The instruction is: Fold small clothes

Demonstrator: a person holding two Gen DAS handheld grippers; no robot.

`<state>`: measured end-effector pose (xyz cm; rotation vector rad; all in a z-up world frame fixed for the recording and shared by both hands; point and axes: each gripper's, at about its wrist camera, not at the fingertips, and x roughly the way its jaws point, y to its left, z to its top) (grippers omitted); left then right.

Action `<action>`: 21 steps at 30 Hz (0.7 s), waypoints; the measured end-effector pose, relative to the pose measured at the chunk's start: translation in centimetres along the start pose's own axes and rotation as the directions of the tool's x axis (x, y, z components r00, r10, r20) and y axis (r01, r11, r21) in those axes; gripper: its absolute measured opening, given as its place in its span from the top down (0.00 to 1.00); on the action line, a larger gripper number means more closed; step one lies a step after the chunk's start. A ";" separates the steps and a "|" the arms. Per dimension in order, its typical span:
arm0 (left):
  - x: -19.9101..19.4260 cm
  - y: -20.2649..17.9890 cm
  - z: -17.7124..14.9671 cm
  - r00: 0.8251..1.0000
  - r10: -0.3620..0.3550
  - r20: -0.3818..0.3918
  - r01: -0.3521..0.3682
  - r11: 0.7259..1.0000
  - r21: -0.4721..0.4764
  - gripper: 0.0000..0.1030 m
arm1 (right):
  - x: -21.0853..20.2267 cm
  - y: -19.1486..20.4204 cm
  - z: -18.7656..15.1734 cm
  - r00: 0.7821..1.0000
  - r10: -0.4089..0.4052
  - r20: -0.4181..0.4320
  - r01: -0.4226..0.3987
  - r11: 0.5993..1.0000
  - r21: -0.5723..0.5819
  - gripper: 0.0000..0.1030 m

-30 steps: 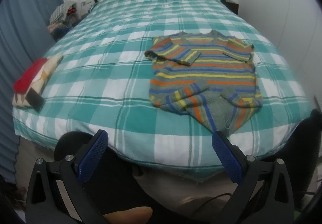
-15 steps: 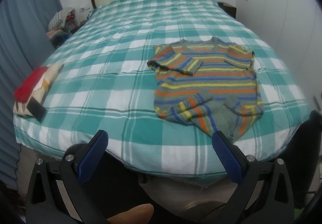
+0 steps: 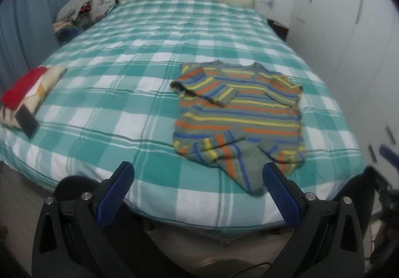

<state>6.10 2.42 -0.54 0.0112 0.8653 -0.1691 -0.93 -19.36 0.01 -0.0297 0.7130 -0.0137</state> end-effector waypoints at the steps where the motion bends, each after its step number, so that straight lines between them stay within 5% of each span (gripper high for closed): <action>1: 0.4 0.3 0.4 1.000 -0.005 -0.013 0.005 1.000 -0.005 0.00 | 0.5 0.0 0.0 1.000 0.012 -0.012 -0.012 1.000 0.007 0.00; 3: 0.6 0.7 0.3 1.000 -0.009 -0.011 0.009 1.000 -0.005 0.00 | 1.7 -0.1 0.1 0.997 0.035 -0.074 -0.035 0.999 0.005 0.00; 12: 3.7 1.1 -1.0 0.995 0.040 -0.090 -0.037 0.999 0.029 0.00 | 3.4 -1.3 -0.8 0.995 -0.014 -0.103 0.012 1.000 -0.020 0.00; 21: 4.4 -0.5 0.0 0.996 -0.034 -0.081 0.045 0.988 0.145 0.00 | 3.8 -2.4 -2.2 0.993 0.002 -0.120 -0.001 1.000 0.010 0.00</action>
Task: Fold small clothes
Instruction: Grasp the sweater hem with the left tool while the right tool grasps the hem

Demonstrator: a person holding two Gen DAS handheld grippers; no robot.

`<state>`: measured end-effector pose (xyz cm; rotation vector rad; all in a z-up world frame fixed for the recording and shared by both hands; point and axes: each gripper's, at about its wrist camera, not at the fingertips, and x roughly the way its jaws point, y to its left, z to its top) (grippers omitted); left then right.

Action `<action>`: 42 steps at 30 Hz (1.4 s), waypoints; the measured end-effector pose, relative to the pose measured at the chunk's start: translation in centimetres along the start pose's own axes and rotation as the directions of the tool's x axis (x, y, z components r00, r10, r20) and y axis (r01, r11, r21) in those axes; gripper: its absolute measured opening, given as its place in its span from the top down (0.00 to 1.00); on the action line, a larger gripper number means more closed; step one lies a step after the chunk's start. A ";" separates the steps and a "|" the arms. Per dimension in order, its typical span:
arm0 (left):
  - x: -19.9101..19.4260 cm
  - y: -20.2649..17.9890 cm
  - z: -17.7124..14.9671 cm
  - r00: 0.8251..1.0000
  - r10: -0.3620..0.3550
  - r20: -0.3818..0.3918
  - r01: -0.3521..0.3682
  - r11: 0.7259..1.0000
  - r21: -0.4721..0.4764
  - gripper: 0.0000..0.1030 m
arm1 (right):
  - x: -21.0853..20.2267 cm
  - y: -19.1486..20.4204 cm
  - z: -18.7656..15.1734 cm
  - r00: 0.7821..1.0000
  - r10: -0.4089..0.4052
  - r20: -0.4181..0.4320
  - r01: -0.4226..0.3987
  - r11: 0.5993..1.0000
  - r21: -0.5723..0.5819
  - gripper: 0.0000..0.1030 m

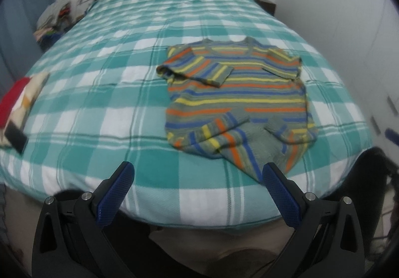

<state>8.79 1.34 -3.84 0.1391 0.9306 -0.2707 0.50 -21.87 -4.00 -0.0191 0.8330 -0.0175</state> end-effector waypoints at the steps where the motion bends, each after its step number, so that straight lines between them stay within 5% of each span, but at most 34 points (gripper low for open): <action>1: 0.0 0.3 0.6 1.000 -0.001 0.008 0.001 1.000 0.008 0.00 | 0.0 -0.2 0.1 1.000 0.010 0.002 -0.010 1.000 0.002 0.00; 6: 1.3 1.1 5.2 0.996 0.020 0.085 -0.029 0.994 0.105 0.00 | 0.0 -2.7 3.9 0.996 0.035 0.078 -0.030 0.997 -0.065 0.00; 10: 6.8 0.6 9.4 0.998 0.005 0.063 -0.018 0.980 0.200 0.00 | 4.7 -4.9 8.6 0.995 -0.026 0.094 0.041 0.986 -0.164 0.00; 12: 10.0 0.1 11.0 0.999 -0.007 0.033 0.000 0.975 0.220 0.01 | 9.6 -6.2 10.8 0.998 -0.043 0.042 0.050 0.979 -0.199 0.00; 16: 16.3 -2.1 13.2 0.999 -0.026 -0.025 0.032 0.957 0.288 0.01 | 18.8 -6.4 13.5 0.993 0.044 -0.105 -0.069 0.966 -0.248 0.03; 21: 22.4 -4.6 14.3 0.998 0.028 -0.058 -0.005 0.932 0.363 0.02 | 27.5 -4.0 15.7 0.976 0.051 -0.212 -0.123 0.932 -0.341 0.12; 25: 25.8 -5.6 14.3 0.993 0.073 -0.098 -0.024 0.906 0.423 0.10 | 33.0 -3.4 16.5 0.954 0.040 -0.296 -0.146 0.927 -0.345 0.32; 27: 26.5 -5.0 14.4 0.988 0.015 -0.151 0.044 0.925 0.379 0.26 | 34.6 -3.8 16.8 0.938 0.083 -0.336 -0.189 0.937 -0.295 0.50; 28: 26.6 -4.7 14.5 0.985 -0.026 -0.168 0.083 0.936 0.343 0.33 | 34.8 -4.2 17.0 0.937 0.095 -0.337 -0.192 0.944 -0.268 0.77; 29: 26.5 -4.4 14.6 0.983 -0.051 -0.175 0.105 0.942 0.318 0.57 | 34.6 -4.8 17.5 0.943 0.086 -0.321 -0.172 0.953 -0.250 0.92; 30: 26.3 -4.2 14.7 0.983 -0.058 -0.173 0.109 0.947 0.304 0.90 | 34.3 -5.2 17.7 0.948 0.072 -0.309 -0.152 0.958 -0.244 0.92; 33: 24.8 -2.1 15.6 0.983 -0.091 -0.159 0.124 0.968 0.217 0.93 | 32.2 -8.3 18.9 0.968 0.075 -0.241 -0.119 0.978 -0.173 0.92; 37: 19.7 6.4 17.2 0.992 -0.113 -0.065 0.111 0.993 -0.032 0.93 | 26.5 -16.0 20.4 0.994 0.055 -0.095 -0.054 0.998 0.012 0.92; 42: 16.4 18.9 16.4 1.000 0.026 -0.017 -0.030 0.950 -0.311 0.93 | 21.7 -27.1 18.7 0.999 -0.025 -0.043 0.036 0.961 0.275 0.92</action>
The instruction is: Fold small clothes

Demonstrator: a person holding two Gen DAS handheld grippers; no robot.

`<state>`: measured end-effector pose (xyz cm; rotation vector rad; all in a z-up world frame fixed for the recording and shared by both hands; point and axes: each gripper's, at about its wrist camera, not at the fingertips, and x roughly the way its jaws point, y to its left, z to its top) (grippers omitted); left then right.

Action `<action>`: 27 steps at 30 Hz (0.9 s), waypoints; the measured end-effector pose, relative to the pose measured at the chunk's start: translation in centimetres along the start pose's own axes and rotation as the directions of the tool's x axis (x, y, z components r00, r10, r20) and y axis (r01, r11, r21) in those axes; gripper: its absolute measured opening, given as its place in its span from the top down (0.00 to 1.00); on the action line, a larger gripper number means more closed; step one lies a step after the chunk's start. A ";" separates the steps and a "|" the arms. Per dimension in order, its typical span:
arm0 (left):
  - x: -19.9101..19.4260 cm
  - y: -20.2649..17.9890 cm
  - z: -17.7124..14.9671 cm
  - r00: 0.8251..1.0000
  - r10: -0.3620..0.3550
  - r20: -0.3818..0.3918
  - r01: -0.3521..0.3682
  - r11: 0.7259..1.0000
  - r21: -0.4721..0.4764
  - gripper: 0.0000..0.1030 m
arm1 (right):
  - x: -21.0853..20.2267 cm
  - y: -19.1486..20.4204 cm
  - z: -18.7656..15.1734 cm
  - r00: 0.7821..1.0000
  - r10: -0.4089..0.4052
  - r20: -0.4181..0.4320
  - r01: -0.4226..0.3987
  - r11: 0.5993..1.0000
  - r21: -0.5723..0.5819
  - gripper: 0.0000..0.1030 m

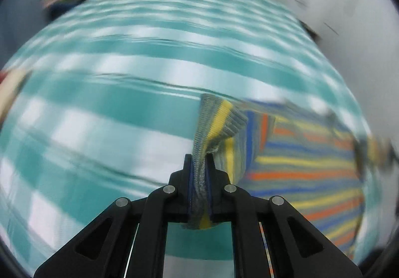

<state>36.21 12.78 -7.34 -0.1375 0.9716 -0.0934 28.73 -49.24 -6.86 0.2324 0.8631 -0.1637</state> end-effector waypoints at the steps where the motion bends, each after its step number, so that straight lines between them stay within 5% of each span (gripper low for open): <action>1: 0.1 1.9 0.0 1.000 0.028 0.004 -0.028 0.998 -0.050 0.93 | -0.3 -1.6 -0.2 1.000 -0.013 -0.001 0.013 0.999 0.041 0.92; 4: 0.7 7.3 -0.8 0.996 0.091 0.000 -0.089 0.974 -0.207 0.93 | -0.4 -6.6 -1.7 1.000 -0.027 -0.006 0.028 0.982 0.184 0.92; 10: 2.8 12.7 -3.6 0.997 0.059 -0.059 -0.078 0.907 -0.413 0.96 | 0.4 -10.9 -5.8 1.000 -0.023 -0.010 0.025 0.932 0.360 0.93; 15: 3.6 11.4 -3.7 0.990 0.119 -0.070 -0.136 0.927 -0.350 0.96 | 0.7 -12.5 -7.6 1.000 0.010 -0.009 -0.005 0.890 0.456 0.93; 27: 5.4 11.8 -3.7 0.980 0.163 -0.113 -0.191 0.928 -0.319 0.96 | 0.8 -15.2 -9.4 0.996 -0.033 -0.082 0.072 0.848 0.526 0.97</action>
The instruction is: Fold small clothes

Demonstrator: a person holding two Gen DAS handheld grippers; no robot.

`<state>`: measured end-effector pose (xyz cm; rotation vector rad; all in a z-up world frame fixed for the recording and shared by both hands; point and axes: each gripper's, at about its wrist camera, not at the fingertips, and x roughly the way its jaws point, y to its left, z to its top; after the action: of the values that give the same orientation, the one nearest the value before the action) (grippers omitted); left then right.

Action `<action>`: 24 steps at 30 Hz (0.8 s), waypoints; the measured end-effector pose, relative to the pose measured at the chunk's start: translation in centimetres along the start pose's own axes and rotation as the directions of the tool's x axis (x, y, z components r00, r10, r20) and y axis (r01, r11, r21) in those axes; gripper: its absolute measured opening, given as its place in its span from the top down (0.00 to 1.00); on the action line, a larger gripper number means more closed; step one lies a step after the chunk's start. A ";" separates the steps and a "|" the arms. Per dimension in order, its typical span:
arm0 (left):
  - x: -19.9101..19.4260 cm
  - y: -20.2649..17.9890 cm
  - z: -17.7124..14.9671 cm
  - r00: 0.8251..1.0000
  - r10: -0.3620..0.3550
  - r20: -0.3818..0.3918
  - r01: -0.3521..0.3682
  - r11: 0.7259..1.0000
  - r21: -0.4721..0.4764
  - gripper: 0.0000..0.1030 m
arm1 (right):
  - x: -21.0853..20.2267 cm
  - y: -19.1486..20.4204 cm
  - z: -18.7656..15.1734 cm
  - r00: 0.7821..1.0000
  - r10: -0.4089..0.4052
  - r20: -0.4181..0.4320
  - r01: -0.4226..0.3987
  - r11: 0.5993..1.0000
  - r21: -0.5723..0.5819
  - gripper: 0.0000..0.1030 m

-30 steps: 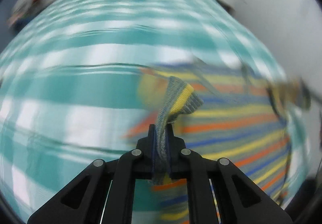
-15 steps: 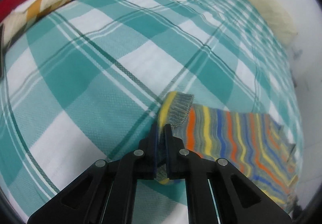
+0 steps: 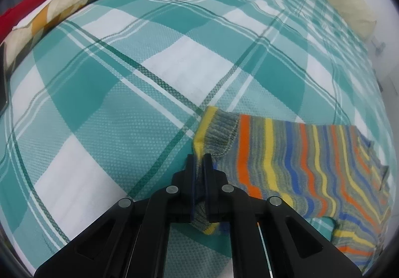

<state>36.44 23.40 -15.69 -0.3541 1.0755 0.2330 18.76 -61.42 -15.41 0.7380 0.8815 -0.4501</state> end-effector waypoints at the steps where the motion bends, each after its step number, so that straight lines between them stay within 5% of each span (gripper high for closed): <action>1: 0.0 0.0 0.0 1.000 -0.001 -0.002 0.001 1.000 0.003 0.95 | 0.1 -0.1 0.0 1.000 0.004 -0.004 -0.004 1.000 -0.002 0.96; 4: -0.3 0.7 0.0 0.999 -0.037 -0.015 0.037 0.999 -0.024 0.91 | -0.3 -0.8 0.1 0.996 0.087 0.006 -0.088 0.995 0.052 0.83; 5: -0.4 1.0 0.0 0.998 -0.059 -0.018 0.058 0.998 -0.036 0.90 | -0.6 -1.1 0.0 0.991 0.134 0.008 -0.134 0.988 0.078 0.61; 7: -0.5 1.3 -0.1 0.995 -0.097 -0.028 0.096 0.994 -0.044 0.80 | -1.2 -1.7 -0.2 0.987 0.163 0.014 -0.164 0.981 0.100 0.38; 9: -0.4 1.3 -0.3 0.991 -0.127 -0.041 0.125 0.991 -0.035 0.70 | -1.6 -2.3 -0.8 0.981 0.194 -0.008 -0.192 0.974 0.118 0.38; 12: -0.3 0.7 -0.6 0.992 -0.121 -0.034 0.121 0.993 0.007 0.69 | -1.4 -2.7 -1.9 0.968 0.238 -0.077 -0.228 0.966 0.124 0.38; 15: 0.0 0.4 -0.6 0.993 -0.119 -0.026 0.119 0.993 0.011 0.69 | -0.6 -2.1 -2.5 0.946 0.291 -0.146 -0.281 0.956 0.082 0.50; 17: 0.2 0.5 -0.5 0.992 -0.123 -0.021 0.123 0.992 -0.001 0.70 | 0.2 -1.2 -3.0 0.927 0.307 -0.216 -0.309 0.951 0.024 0.97; 20: 0.4 0.9 -0.4 0.998 -0.069 -0.007 0.069 0.998 0.002 0.96 | -0.2 -0.9 -3.4 0.952 0.225 -0.208 -0.238 0.970 -0.039 0.97; 24: 0.7 0.9 -0.3 0.999 -0.038 0.003 0.038 0.999 0.020 0.97 | -1.0 -2.4 -3.2 0.980 0.109 -0.166 -0.115 0.993 -0.031 0.98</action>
<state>36.16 24.07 -16.58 -0.3551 1.0661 0.1890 14.99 -60.59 -16.85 0.7911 0.9951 -0.2731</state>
